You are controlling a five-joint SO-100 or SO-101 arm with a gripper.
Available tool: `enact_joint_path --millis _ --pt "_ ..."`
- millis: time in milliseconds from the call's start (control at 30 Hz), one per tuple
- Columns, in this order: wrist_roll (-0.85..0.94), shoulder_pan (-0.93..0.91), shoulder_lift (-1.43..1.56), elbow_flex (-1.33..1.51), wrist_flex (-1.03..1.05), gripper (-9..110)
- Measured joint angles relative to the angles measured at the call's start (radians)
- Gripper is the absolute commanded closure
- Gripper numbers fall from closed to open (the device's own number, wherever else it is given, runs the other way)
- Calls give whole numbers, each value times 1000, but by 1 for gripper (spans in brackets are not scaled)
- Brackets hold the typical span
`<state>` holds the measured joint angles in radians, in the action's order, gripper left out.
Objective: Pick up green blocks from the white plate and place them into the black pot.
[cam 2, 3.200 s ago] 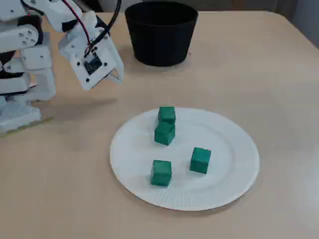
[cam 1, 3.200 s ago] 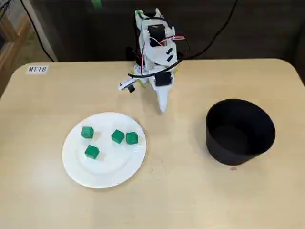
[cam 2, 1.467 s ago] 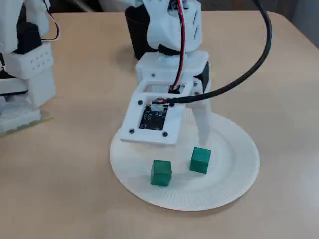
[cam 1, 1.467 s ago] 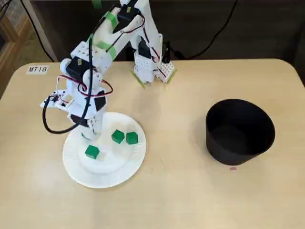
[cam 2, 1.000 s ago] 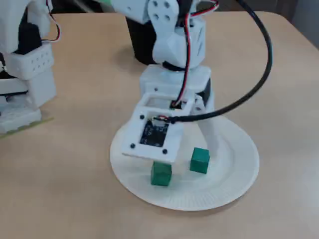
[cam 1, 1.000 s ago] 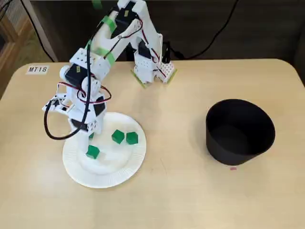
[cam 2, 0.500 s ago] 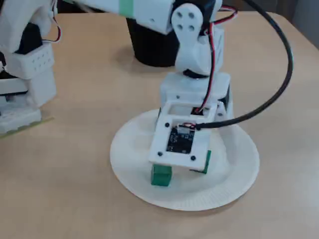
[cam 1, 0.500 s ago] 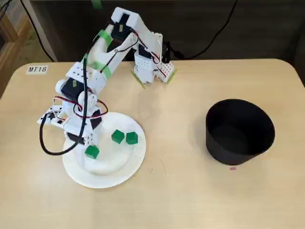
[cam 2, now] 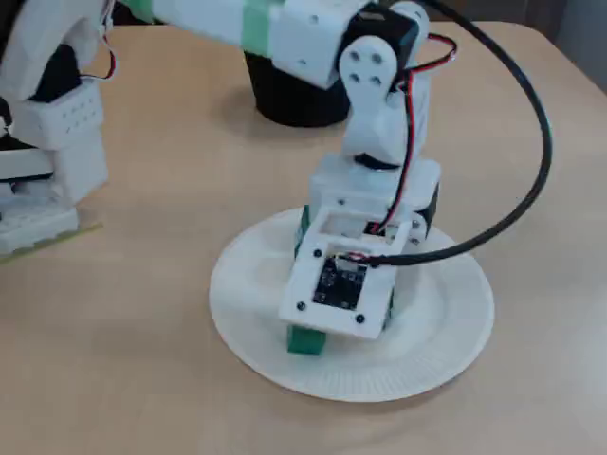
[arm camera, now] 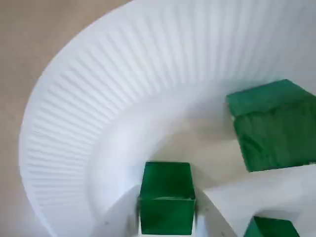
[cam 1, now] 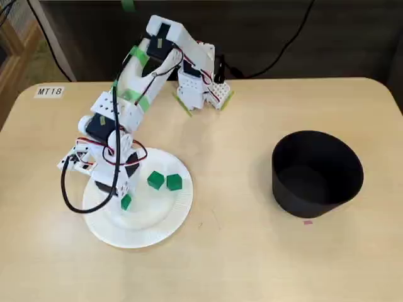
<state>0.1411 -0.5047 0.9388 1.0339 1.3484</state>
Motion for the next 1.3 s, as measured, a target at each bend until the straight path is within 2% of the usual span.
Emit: enact_joint_path --millis 267,433,567,667,767,900,967,1100,1267,1300 --pt "34 5 -11 -98 72 104" --pt "31 49 204 -146 138 104" --pt "-44 207 446 -149 192 104" --pt "-132 413 612 -104 195 104" --pt "-244 675 784 71 87 104" --pt "-336 1011 994 459 -236 104" --pt "-336 1118 1019 621 -367 104" --pt "-318 1209 1025 847 -560 104" --pt "-284 1210 1025 946 -678 104" --pt "-278 1207 1025 951 -687 101"
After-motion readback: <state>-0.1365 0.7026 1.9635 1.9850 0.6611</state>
